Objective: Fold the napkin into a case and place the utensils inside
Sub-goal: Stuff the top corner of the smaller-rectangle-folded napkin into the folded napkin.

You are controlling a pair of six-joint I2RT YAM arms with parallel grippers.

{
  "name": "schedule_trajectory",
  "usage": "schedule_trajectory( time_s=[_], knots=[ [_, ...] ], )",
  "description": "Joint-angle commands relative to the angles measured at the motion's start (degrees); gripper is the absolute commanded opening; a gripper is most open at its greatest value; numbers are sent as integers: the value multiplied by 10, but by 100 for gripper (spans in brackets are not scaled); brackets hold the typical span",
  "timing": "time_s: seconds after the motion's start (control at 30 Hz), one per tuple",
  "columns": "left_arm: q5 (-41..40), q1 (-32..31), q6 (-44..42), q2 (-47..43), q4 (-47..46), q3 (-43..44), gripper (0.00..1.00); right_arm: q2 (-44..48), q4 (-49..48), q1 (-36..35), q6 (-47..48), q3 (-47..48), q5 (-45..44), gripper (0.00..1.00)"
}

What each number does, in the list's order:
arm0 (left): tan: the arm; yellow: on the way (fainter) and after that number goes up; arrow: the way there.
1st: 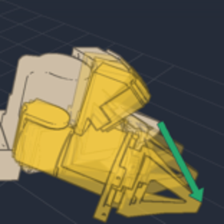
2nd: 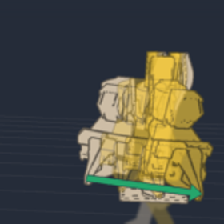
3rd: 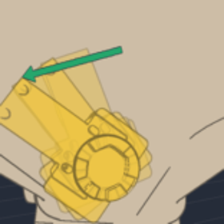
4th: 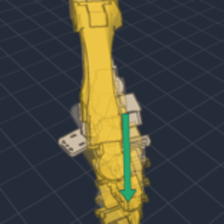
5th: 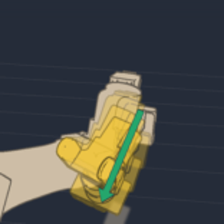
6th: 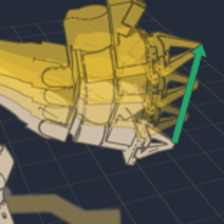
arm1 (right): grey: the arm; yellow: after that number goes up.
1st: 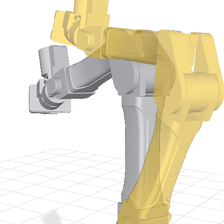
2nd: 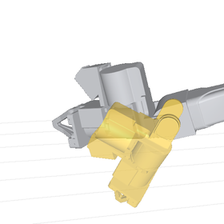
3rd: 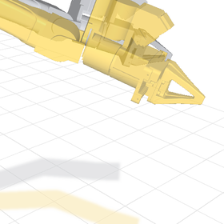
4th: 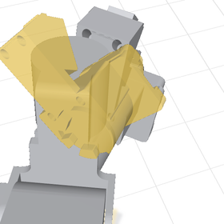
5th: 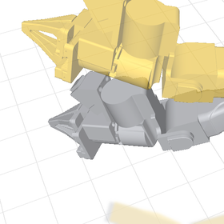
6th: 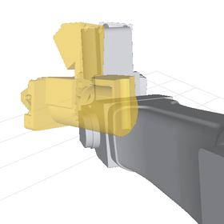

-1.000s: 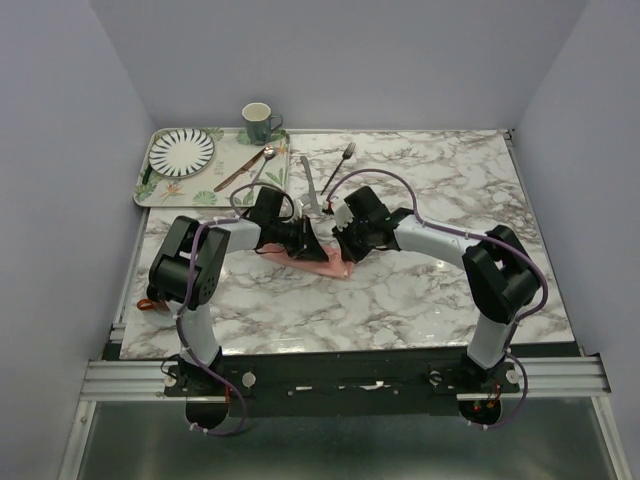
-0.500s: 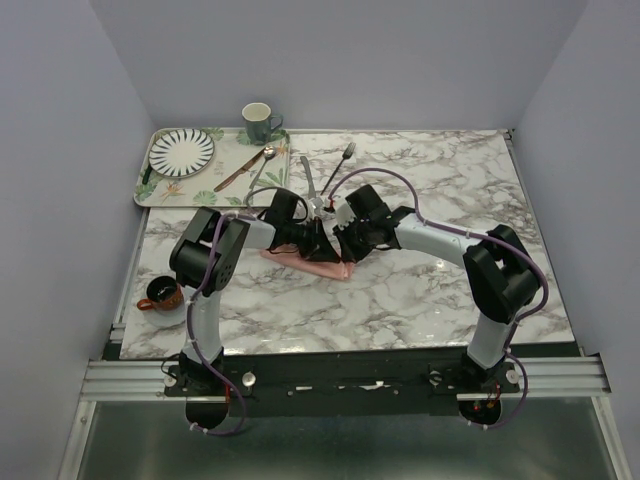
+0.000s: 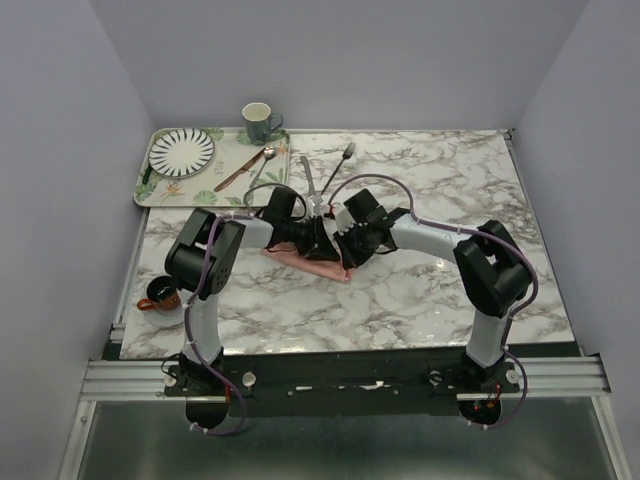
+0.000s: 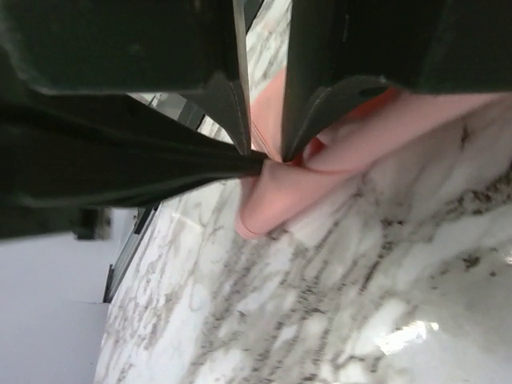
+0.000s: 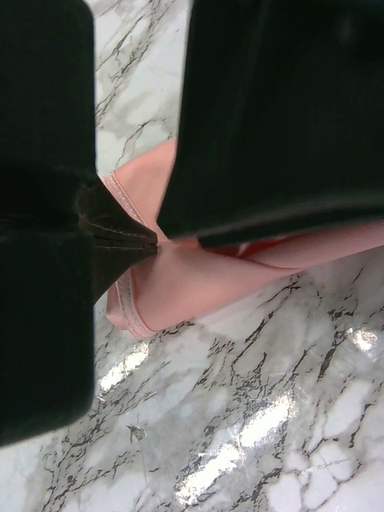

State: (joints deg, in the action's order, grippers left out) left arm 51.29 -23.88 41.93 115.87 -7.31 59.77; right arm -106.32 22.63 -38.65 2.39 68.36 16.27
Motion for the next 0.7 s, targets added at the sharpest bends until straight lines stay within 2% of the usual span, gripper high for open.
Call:
schedule_trajectory(
  time_s=[0.0,0.13,0.27,0.43,0.67],
  knots=[
    [21,16,-82,-86,72,-9,33,-19,23,5,2,-2,-5,1],
    [-7,28,-109,-118,141,-24,33,-10,22,7,-4,-2,1,1],
    [-25,31,-123,-106,171,-23,31,4,22,10,-14,5,17,1],
    [-41,29,-102,-64,146,-12,24,20,22,12,-20,11,30,1],
    [-44,1,-67,-20,92,17,23,9,22,11,-13,11,62,1]
  ],
)
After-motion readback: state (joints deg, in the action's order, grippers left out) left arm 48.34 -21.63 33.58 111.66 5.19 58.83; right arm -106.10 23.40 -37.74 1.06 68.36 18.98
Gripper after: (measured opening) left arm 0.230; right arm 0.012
